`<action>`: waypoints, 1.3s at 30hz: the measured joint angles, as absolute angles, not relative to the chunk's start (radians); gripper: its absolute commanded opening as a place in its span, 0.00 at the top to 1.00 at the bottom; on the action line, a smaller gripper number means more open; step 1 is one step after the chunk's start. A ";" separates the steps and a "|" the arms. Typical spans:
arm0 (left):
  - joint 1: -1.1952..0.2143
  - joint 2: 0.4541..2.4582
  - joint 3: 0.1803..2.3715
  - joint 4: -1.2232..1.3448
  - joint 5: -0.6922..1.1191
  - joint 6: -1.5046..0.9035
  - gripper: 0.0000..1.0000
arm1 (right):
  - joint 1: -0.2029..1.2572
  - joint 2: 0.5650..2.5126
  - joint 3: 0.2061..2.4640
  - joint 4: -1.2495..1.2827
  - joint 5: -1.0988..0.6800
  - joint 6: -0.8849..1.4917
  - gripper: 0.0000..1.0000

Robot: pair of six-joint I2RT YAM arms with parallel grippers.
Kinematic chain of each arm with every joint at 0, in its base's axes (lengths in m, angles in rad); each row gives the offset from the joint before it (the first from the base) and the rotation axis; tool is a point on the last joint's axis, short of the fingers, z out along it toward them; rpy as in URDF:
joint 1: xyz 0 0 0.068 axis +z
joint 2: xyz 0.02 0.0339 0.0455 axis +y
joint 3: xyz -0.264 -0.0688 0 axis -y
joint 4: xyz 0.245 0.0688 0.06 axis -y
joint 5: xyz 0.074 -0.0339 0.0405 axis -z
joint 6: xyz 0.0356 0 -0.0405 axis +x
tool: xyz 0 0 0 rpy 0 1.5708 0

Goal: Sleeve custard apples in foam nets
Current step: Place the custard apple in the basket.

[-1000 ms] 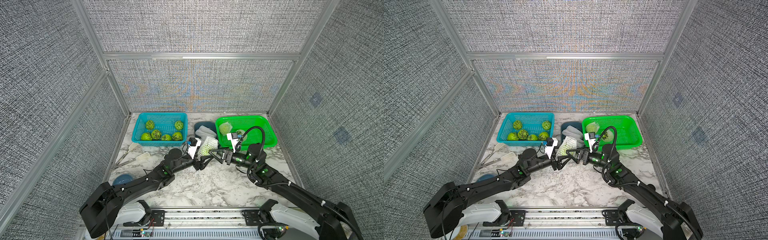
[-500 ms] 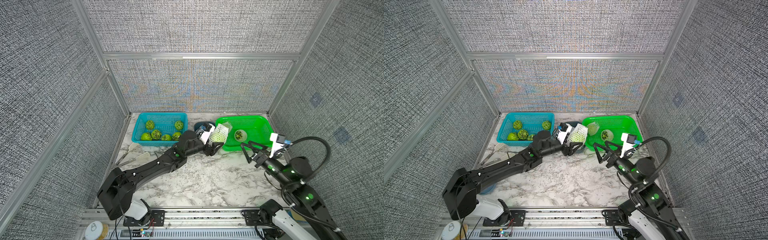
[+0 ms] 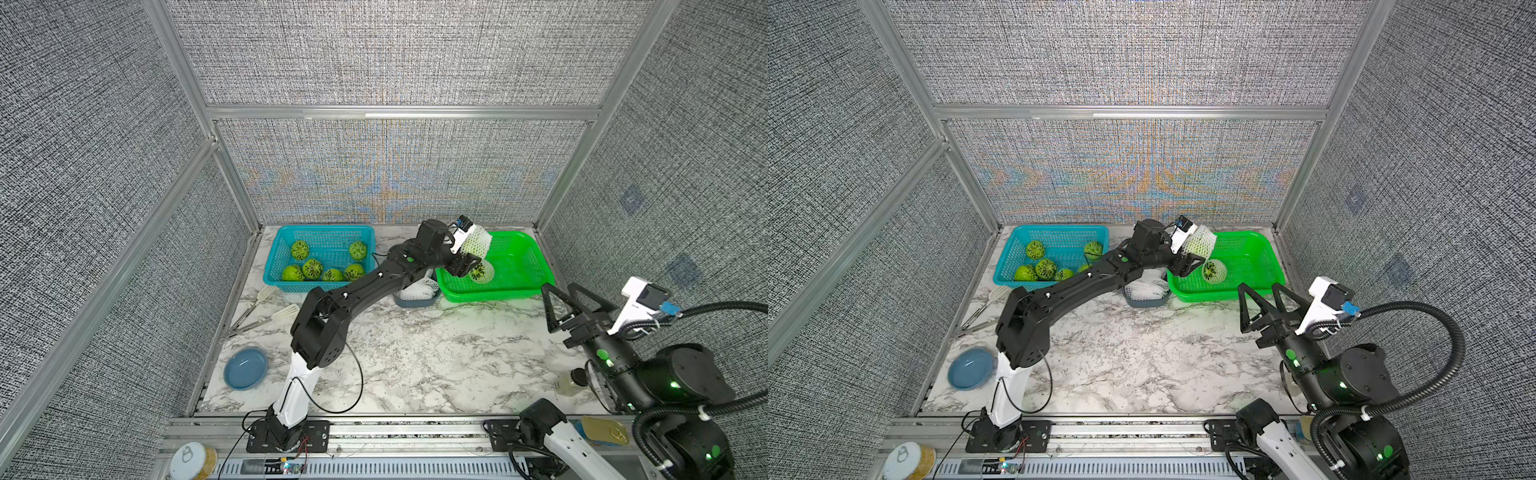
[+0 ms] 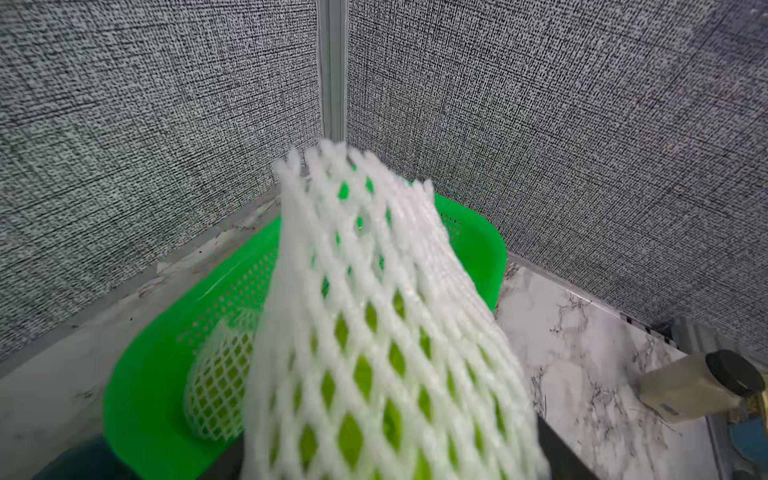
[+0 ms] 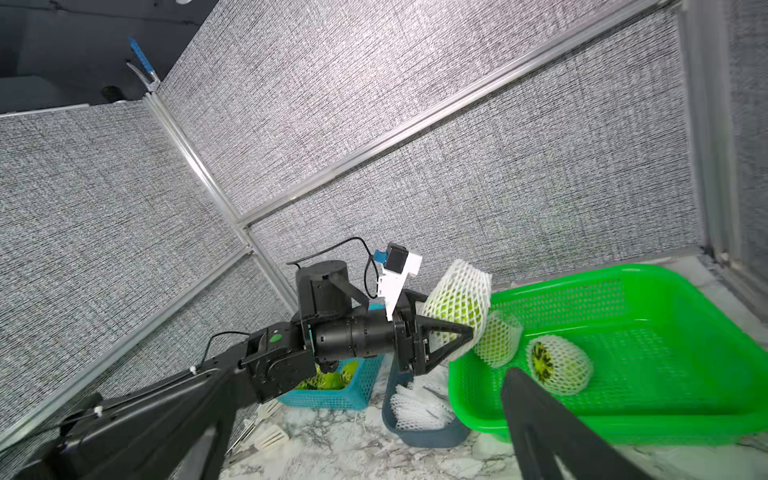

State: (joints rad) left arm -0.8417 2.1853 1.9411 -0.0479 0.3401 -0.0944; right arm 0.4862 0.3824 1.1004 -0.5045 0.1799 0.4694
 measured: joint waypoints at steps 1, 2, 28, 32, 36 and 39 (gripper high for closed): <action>-0.842 2.228 1.991 -0.046 0.348 -0.110 0.61 | 0.486 0.384 1.110 -0.512 0.189 0.462 0.01; -0.842 2.261 2.028 -0.046 0.354 -0.118 0.61 | 0.486 0.388 1.119 -0.519 0.204 0.456 0.01; -0.930 2.735 2.507 0.034 0.311 -0.360 0.55 | 0.486 0.410 1.071 -0.543 0.226 0.410 0.01; -0.934 2.754 2.513 0.036 0.283 -0.375 0.50 | 0.486 0.402 1.062 -0.542 0.223 0.410 0.01; -0.940 2.763 2.515 0.052 0.259 -0.381 0.46 | 0.486 0.397 1.058 -0.541 0.223 0.405 0.01; -0.945 2.769 2.515 0.056 0.239 -0.385 0.41 | 0.486 0.394 1.053 -0.542 0.224 0.397 0.01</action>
State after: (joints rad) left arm -0.9455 2.7693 2.5153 0.0555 0.2394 -0.3855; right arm 0.4862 0.3939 1.0527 -0.5415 0.2241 0.3973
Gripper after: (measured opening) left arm 0.725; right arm 0.992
